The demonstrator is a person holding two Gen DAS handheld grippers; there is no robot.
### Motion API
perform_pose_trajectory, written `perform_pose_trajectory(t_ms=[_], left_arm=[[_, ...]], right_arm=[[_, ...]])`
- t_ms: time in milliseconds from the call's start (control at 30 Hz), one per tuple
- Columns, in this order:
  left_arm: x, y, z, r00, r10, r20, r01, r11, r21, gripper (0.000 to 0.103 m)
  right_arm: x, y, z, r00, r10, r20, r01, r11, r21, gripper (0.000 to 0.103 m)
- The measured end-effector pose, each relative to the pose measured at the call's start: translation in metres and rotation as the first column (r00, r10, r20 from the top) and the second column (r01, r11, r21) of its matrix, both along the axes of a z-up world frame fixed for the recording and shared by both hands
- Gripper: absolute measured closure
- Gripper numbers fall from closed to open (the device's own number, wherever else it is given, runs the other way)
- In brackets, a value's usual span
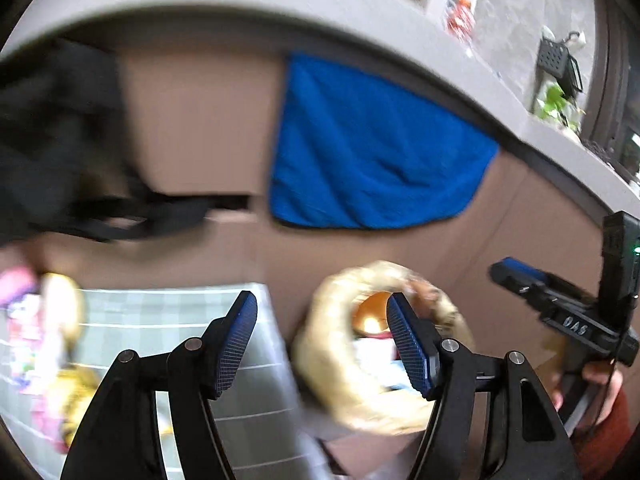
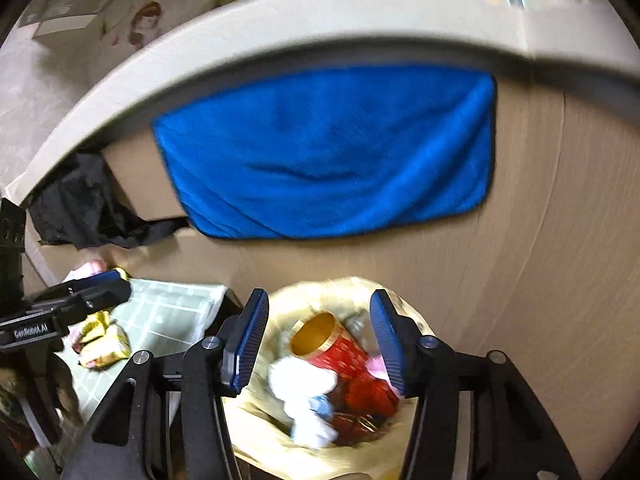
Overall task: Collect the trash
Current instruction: 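Grasp the purple eggplant-shaped sponge with the left tool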
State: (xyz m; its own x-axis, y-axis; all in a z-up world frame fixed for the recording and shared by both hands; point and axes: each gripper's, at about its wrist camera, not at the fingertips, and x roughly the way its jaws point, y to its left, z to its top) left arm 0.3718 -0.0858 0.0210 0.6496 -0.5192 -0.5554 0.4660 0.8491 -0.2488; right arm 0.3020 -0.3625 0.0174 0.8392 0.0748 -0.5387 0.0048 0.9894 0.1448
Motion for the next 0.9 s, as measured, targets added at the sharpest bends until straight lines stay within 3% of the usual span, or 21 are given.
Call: perform_pose_trajectory(t_ms=[133,300,400,467,633,900], left_arm=[[-0.009,0.071,0.017,0.993,0.103,0.064,-0.104,0.994,0.017,0.035],[-0.001,0.161,0.023,0.979,0.185,0.085,-0.185,0.983,-0.001,0.035],[0.015,0.206,0.011,0.976,0.185,0.112,-0.193,0.979,0.062,0.035],[0.024,0.231,-0.002,0.968,0.196,0.156,-0.218,0.965,0.142,0.035],[0.056,0.267,-0.043,0.987,0.123,0.107,-0.148,0.954,0.262,0.035],[0.106,0.274,-0.079,0.997,0.031,0.075,-0.057,0.925,0.376,0.032]], right_arm=[[-0.005,0.036,0.015,0.999,0.024,0.046,-0.022,0.999,-0.029,0.053],[0.009,0.095,0.022,0.987,0.153,0.04,-0.154,0.988,0.031,0.053],[0.017,0.136,0.021,0.977,0.208,0.041,-0.209,0.978,0.021,0.053],[0.022,0.164,0.018,0.97,0.241,0.031,-0.242,0.97,0.016,0.053],[0.032,0.211,0.004,0.952,0.306,-0.006,-0.306,0.952,0.005,0.053],[0.052,0.254,-0.034,0.932,0.347,-0.105,-0.346,0.938,0.033,0.053]])
